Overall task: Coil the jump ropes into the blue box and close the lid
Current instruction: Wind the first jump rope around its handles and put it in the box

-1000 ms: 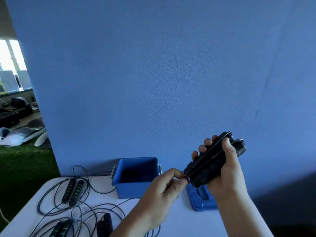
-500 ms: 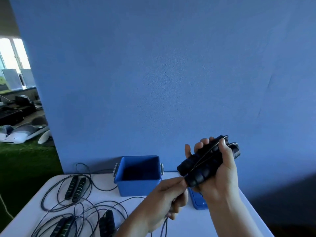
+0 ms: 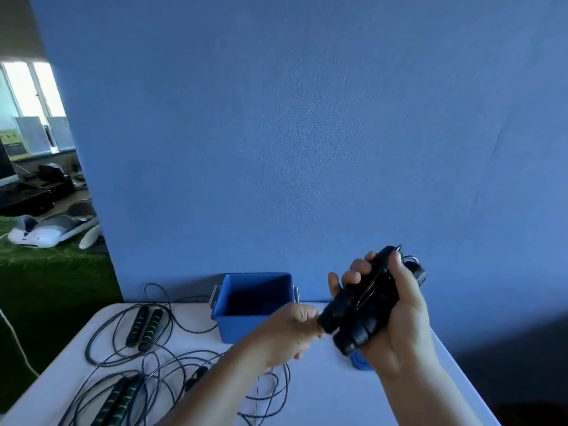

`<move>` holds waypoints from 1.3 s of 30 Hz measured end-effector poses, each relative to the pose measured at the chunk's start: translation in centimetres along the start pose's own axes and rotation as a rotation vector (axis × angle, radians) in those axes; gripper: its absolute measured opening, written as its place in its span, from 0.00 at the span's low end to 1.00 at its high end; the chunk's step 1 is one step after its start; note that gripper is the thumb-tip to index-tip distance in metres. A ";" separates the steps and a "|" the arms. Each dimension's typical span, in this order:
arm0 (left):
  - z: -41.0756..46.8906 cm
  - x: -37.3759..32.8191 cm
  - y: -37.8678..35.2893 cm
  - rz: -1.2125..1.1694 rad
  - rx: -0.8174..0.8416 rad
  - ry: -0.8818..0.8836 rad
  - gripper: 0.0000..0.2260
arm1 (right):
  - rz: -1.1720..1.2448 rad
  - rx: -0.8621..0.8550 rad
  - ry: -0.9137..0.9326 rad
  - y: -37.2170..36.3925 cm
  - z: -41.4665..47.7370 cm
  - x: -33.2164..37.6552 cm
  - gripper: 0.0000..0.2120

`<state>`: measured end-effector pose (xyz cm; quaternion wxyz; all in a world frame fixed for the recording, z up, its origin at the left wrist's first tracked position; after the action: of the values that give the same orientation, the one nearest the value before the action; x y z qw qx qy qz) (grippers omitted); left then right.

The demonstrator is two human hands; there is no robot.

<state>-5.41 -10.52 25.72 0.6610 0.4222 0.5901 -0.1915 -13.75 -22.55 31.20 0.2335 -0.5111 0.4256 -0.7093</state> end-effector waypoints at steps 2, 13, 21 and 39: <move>0.3 -0.5 1.2 0.113 -0.011 0.017 0.18 | -0.076 0.001 -0.023 0.5 -0.3 0.1 0.10; 0.8 -4.3 2.8 0.187 -0.118 -0.051 0.14 | -0.262 -0.126 0.026 2.7 -0.3 0.1 0.11; -0.4 -5.6 1.0 0.070 -0.194 0.003 0.13 | -0.272 -0.296 0.089 3.8 0.1 -0.4 0.12; -3.8 -4.2 -3.6 -0.060 -0.525 -0.173 0.06 | -0.207 -0.473 0.178 2.3 0.7 -1.4 0.15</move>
<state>-11.40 -10.66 28.70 0.7898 0.2008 0.5731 -0.0866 -12.81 -22.97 28.59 -0.0042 -0.5280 0.5438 -0.6523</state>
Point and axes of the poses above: each hand's wrist, its own z-axis towards the middle knuckle, its own y-axis out of the back of the hand, x = y × z, the point moved 2 cm from there along z, towards the middle knuckle, and after that the axes turned 3 degrees about -y, right-handed, at the moved point
